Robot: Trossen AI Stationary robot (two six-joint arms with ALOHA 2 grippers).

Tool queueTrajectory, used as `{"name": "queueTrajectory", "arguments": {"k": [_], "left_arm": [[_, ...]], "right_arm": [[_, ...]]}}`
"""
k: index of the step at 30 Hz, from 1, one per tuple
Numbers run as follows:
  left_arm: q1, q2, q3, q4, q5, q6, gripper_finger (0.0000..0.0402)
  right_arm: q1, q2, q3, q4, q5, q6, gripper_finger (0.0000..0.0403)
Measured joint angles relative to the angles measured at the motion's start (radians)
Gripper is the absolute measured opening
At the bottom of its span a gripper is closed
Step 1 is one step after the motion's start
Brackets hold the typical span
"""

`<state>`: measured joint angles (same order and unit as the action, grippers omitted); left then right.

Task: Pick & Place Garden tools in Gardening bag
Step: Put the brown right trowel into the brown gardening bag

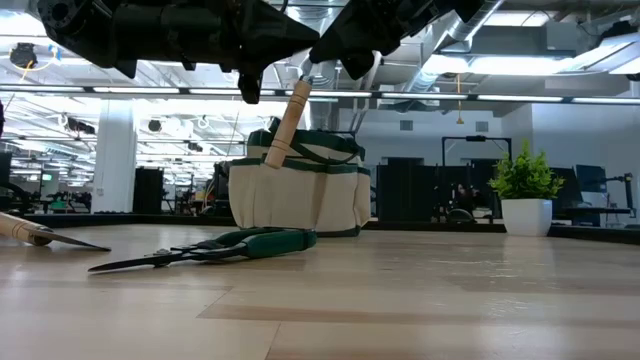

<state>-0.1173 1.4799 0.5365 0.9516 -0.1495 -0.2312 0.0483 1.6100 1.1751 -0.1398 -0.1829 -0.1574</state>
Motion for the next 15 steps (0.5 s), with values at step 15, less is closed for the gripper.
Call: {"name": "queueTrajectory", "arguments": {"k": [15], "left_arm": [[0.001, -0.004, 0.0, -0.002, -0.001, 0.075, 0.0001]], "right_arm": [[-0.008, 0.0, 0.0, -0.001, 0.0, 0.0, 0.0007]]}}
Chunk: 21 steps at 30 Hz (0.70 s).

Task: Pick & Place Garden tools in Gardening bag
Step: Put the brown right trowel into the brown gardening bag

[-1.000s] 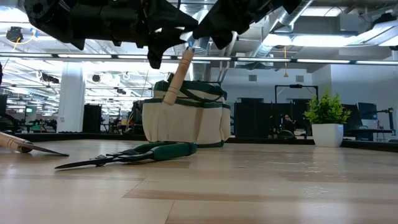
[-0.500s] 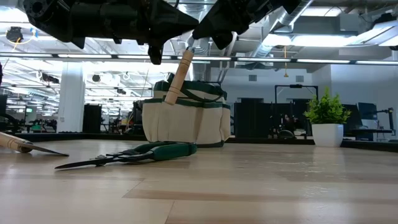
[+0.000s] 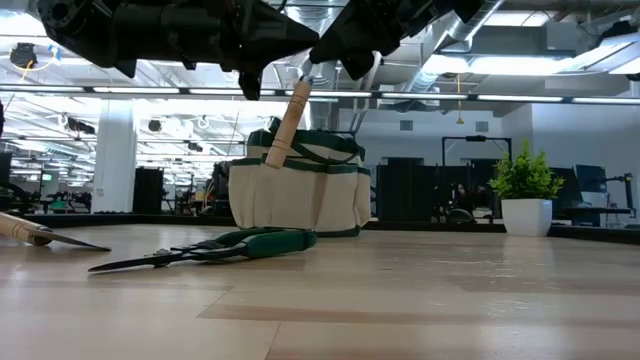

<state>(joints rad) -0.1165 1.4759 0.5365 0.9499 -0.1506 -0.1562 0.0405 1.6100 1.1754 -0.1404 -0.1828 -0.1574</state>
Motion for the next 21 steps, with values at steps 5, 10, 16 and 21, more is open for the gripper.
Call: {"name": "queueTrajectory", "arguments": {"k": [5, 10, 16, 21], "left_arm": [[0.001, -0.001, 0.0, 0.005, 0.0, 0.0, 0.0001], [0.001, -0.003, 0.004, 0.016, -0.003, 0.001, 0.0001], [0.001, -0.003, 0.005, 0.01, -0.001, 0.004, 0.0], [0.001, 0.001, 0.001, -0.013, 0.001, 0.004, 0.0001]], "right_arm": [[-0.001, -0.007, 0.0, -0.003, -0.002, 0.019, 0.0036], [-0.001, -0.028, 0.002, -0.017, -0.003, 0.016, 0.0093], [-0.001, -0.048, 0.004, -0.051, -0.003, 0.016, 0.0193], [-0.016, -0.06, 0.005, -0.073, 0.0, 0.016, 0.0255]]}}
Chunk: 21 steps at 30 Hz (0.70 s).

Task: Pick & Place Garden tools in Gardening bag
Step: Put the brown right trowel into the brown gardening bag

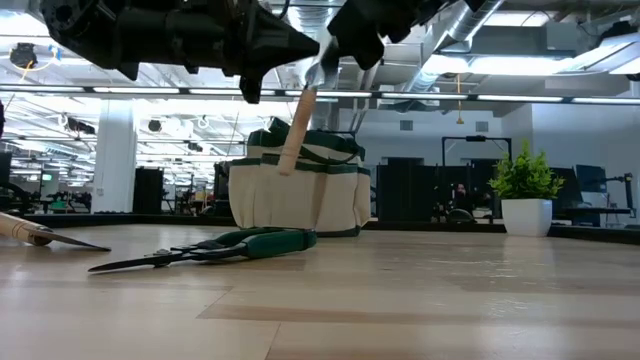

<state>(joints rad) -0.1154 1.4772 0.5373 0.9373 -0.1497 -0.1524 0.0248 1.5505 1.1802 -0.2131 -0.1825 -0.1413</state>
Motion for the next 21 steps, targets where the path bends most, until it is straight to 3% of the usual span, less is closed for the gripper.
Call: {"name": "queueTrajectory", "arguments": {"k": [6, 15, 21], "left_arm": [[0.0, -0.001, 0.0, 0.008, 0.0, 0.01, 0.0], [-0.001, -0.069, -0.001, -0.004, -0.007, 0.082, 0.0001], [-0.001, -0.196, -0.001, -0.167, -0.152, 0.157, 0.0001]], "right_arm": [[-0.025, 0.003, 0.0, -0.026, 0.001, 0.008, 0.0266], [-0.083, 0.004, -0.002, -0.235, 0.004, 0.046, 0.0265], [-0.1, 0.004, -0.002, -0.306, 0.003, 0.067, 0.0264]]}}
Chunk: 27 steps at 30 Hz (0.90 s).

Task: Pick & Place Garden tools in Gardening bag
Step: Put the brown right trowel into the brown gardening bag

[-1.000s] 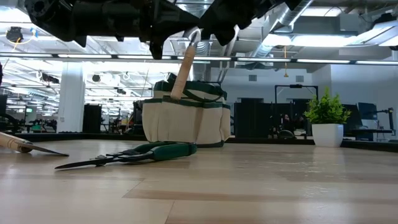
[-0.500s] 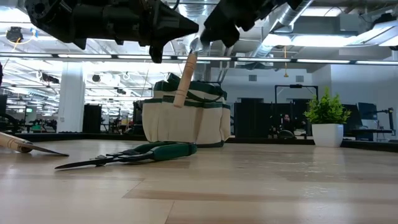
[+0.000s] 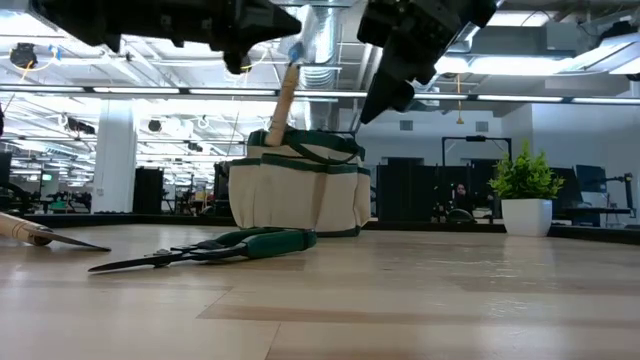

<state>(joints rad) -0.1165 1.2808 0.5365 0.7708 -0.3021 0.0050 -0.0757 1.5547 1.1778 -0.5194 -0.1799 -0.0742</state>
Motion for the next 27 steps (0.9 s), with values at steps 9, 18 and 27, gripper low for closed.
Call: {"name": "queueTrajectory", "arguments": {"k": [9, 18, 27], "left_arm": [[-0.01, -0.166, -0.028, -0.088, -0.127, 0.095, 0.0001], [-0.04, -0.374, -0.209, -0.07, -0.24, 0.066, 0.0001], [-0.038, -0.385, -0.271, 0.068, -0.241, 0.077, 0.0001]], "right_arm": [[0.01, 0.0, 0.0, -0.002, 0.001, -0.026, 0.0139], [0.088, 0.0, -0.023, 0.053, 0.151, -0.06, 0.0016], [0.105, 0.001, -0.143, 0.299, 0.204, -0.043, 0.0002]]}}
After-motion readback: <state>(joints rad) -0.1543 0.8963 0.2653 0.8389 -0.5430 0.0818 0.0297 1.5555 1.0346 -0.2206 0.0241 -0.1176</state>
